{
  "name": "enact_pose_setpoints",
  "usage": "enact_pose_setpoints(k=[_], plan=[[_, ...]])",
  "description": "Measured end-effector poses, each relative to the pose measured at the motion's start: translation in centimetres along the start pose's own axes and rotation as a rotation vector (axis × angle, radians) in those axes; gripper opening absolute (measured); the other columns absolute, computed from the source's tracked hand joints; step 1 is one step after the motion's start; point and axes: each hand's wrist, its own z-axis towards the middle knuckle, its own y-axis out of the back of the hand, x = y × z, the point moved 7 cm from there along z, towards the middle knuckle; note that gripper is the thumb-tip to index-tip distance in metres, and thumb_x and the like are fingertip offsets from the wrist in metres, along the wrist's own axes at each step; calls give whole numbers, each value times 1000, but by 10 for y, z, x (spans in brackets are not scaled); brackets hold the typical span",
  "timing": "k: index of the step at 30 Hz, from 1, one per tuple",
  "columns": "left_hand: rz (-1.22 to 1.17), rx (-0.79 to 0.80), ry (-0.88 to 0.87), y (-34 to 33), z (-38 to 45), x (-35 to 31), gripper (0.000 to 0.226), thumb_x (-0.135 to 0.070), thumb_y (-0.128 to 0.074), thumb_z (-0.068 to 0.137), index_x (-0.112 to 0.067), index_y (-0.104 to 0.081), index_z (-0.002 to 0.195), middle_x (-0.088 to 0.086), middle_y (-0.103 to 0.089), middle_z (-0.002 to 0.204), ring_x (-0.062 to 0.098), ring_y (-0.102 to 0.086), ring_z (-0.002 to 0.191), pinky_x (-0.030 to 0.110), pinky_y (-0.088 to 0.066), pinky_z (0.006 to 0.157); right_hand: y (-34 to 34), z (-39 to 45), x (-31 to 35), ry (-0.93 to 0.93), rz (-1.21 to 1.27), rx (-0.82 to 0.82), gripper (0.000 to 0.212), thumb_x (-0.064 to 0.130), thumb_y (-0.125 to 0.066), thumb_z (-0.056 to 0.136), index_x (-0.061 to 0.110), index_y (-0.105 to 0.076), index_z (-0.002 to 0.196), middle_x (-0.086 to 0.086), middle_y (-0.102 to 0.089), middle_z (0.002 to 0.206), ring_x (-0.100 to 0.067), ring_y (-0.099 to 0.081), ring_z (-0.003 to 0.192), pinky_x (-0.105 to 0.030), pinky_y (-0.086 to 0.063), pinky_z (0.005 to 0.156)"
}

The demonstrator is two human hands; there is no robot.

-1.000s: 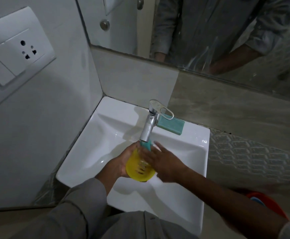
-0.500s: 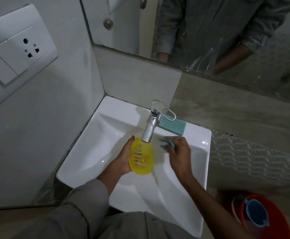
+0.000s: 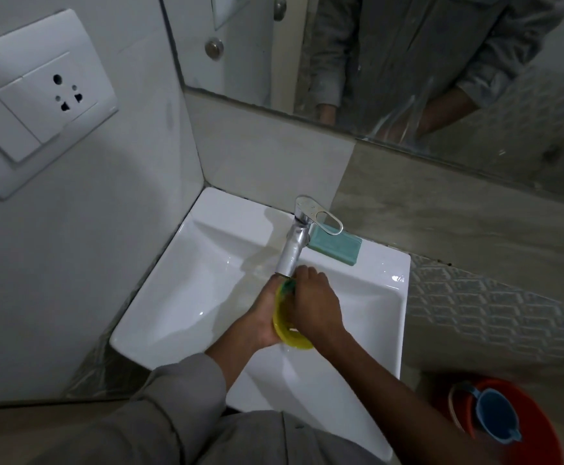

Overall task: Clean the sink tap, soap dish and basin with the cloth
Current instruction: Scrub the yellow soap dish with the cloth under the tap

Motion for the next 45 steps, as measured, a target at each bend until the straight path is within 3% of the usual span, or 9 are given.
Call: enact_pose_setpoints(k=[5, 10, 15, 19, 24, 31, 38, 41, 45], plan=[[-39, -113, -70, 19, -3, -18, 59, -63, -50, 82, -12, -78, 85, 14, -73, 82, 27, -71, 75, 36, -57, 75, -37, -19, 12, 69, 275, 393, 12, 22, -52, 91, 11, -52, 89, -13, -61, 84, -23, -53, 70, -37, -45, 62], [-24, -66, -36, -3, -4, -4, 47, -55, -54, 78, -15, -76, 90, 12, -72, 91, 26, -70, 84, 35, -55, 76, -14, 6, 6, -32, 18, -10, 21, 16, -42, 91, 13, -60, 103, -9, -59, 95, -27, -57, 89, -40, -47, 73], [-53, -84, -12, 15, -10, -17, 55, -60, -51, 80, -11, -75, 87, 15, -70, 82, 28, -68, 76, 35, -52, 77, -33, -16, 11, 327, 88, 369, 12, 15, -46, 88, 10, -56, 92, -16, -60, 98, -32, -59, 89, -38, -48, 73], [-65, -45, 29, 1, -6, 3, 42, -45, -67, 68, -11, -77, 90, 16, -72, 91, 30, -72, 80, 38, -56, 76, -13, 10, 0, 193, -11, 93, 24, 12, -49, 91, 8, -57, 113, -15, -59, 109, -32, -57, 99, -42, -51, 82], [-7, -72, 28, 23, -10, -10, 48, -54, -60, 73, -9, -75, 82, 14, -71, 80, 27, -69, 70, 35, -51, 73, -33, -22, 8, 466, 84, 452, 19, 5, -55, 86, 11, -65, 101, -10, -60, 106, -26, -54, 99, -26, -40, 80], [-49, -121, 5, 14, -8, -28, 47, -53, -56, 75, -10, -74, 70, 11, -66, 68, 25, -65, 67, 32, -52, 70, -24, -11, 26, 273, 348, 282, 8, 2, -54, 75, 9, -52, 73, -17, -50, 74, -23, -48, 70, -42, -44, 60], [48, -154, -51, -3, -1, -14, 39, -47, -53, 85, -13, -72, 80, 13, -70, 76, 25, -66, 79, 34, -51, 73, -15, 12, -3, 98, 94, 99, 18, 12, -55, 83, 8, -57, 101, -12, -58, 100, -28, -56, 94, -33, -48, 77], [38, -160, -2, 13, -7, -35, 48, -54, -52, 80, -12, -70, 66, 10, -63, 63, 23, -63, 60, 31, -49, 65, -35, -16, 20, 335, 286, 218, 17, 2, -54, 77, 11, -58, 91, -11, -55, 92, -19, -50, 90, -28, -42, 72], [79, -3, 112, -6, -12, -13, 34, -47, -56, 75, -15, -65, 80, 7, -64, 77, 23, -62, 71, 31, -50, 75, -13, 4, -19, 428, -225, 204, 20, 14, -52, 88, 11, -59, 107, -13, -57, 108, -33, -54, 98, -38, -45, 73]])
